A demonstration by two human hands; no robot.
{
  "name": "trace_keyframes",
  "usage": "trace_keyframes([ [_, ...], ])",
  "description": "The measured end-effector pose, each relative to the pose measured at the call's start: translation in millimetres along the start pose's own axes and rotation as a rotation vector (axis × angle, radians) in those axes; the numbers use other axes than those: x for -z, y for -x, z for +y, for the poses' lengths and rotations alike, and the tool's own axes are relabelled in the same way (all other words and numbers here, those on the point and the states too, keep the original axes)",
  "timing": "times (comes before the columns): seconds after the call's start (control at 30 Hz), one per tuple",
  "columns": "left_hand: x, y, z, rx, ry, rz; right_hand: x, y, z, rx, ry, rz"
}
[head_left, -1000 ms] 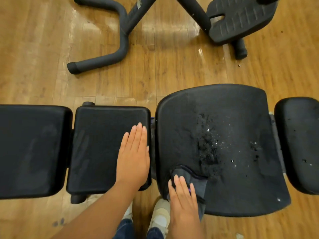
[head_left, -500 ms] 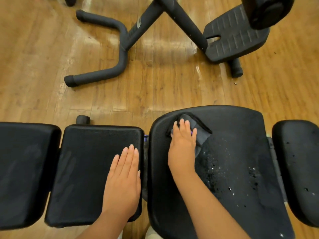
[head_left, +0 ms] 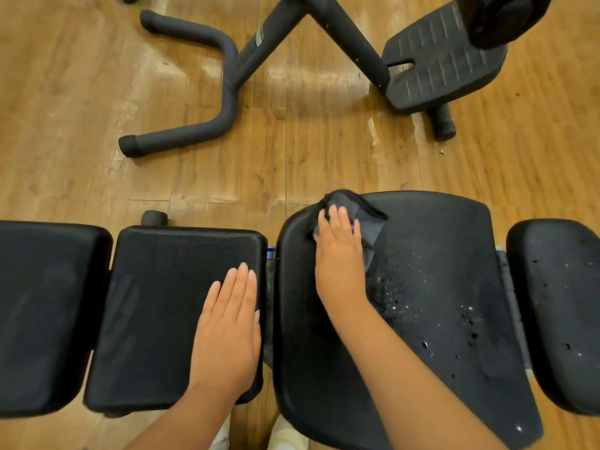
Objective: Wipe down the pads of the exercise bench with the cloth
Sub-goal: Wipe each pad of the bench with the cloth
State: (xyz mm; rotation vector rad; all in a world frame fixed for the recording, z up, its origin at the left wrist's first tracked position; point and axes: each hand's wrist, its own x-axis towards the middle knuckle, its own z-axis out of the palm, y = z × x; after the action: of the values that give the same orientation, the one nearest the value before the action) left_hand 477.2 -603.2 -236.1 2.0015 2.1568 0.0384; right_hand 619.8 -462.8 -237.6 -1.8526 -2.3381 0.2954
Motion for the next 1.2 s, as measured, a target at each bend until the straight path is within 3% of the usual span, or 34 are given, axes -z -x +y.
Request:
trace_keyframes([
  [0.3, -1, 1, -1, -0.004, 0.001, -0.004, -27, 221, 9, 0.207, 0.073, -0.02],
  [0.4, -1, 2, 0, -0.002, -0.006, -0.008, -29, 237, 14, 0.243, 0.188, 0.099],
  [0.53, -2, 1, -1, 0.004, -0.006, -0.015, -32, 217, 13, 0.228, 0.244, 0.218],
  [0.73, -2, 0, -1, -0.003, 0.019, 0.009, -21, 131, 5, 0.082, 0.001, 0.031],
  [0.9, -3, -1, -1, -0.003, 0.0, 0.014, -7, 19, 6, -0.046, -0.073, 0.072],
  [1.2, -3, -1, -1, -0.003, -0.005, 0.038, 13, -49, 15, -0.024, -0.032, 0.003],
])
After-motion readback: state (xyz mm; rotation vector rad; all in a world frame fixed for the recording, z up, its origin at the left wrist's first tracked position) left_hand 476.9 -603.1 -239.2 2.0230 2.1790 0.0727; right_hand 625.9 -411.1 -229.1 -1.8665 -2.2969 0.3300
